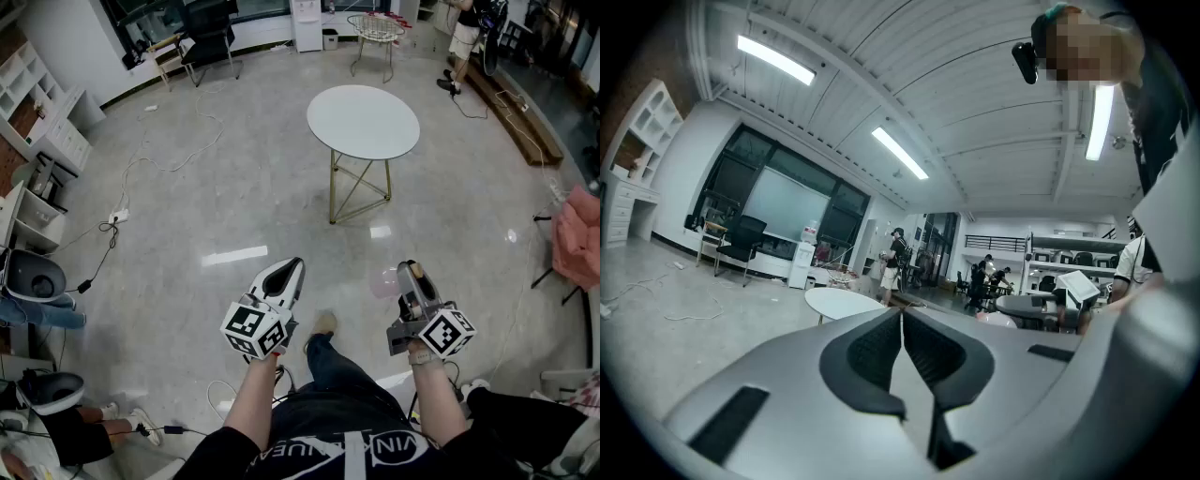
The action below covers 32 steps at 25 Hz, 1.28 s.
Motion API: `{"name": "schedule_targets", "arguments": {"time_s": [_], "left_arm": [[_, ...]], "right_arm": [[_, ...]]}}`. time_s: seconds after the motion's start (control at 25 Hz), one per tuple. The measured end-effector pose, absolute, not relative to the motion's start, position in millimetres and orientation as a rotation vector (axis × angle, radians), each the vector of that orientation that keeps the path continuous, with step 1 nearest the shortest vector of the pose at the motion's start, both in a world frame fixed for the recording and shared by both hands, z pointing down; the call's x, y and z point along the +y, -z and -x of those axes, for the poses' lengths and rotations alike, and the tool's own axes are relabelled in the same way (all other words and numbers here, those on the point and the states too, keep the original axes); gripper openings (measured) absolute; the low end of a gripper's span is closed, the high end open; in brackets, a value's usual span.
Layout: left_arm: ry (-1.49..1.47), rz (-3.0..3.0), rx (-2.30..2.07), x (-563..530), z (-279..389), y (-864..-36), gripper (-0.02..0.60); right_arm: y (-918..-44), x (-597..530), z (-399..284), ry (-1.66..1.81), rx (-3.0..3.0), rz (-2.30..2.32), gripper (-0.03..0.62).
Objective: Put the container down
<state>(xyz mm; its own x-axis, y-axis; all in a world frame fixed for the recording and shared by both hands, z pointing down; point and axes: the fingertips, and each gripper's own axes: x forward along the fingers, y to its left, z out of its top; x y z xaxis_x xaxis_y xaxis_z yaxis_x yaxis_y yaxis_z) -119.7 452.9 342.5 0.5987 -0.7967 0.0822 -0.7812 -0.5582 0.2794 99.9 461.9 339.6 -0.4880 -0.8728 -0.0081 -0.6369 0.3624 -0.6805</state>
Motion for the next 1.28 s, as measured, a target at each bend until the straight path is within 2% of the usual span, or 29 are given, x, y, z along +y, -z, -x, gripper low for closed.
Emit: {"name": "schedule_targets", "arguments": {"time_s": [0.56,1.28], "left_arm": [[0.034,-2.533,-1.232,317.8,136.0,-345.7,0.015],[0.018,-2.55,-1.169,206.7,126.1,-348.8,0.015]], "right_arm": [[-348.6,342.9,-68.5,0.935,2.252,1.319,0.138],[-344.2,244.6,-85.0,0.91,2.191,1.367,0.138]]}}
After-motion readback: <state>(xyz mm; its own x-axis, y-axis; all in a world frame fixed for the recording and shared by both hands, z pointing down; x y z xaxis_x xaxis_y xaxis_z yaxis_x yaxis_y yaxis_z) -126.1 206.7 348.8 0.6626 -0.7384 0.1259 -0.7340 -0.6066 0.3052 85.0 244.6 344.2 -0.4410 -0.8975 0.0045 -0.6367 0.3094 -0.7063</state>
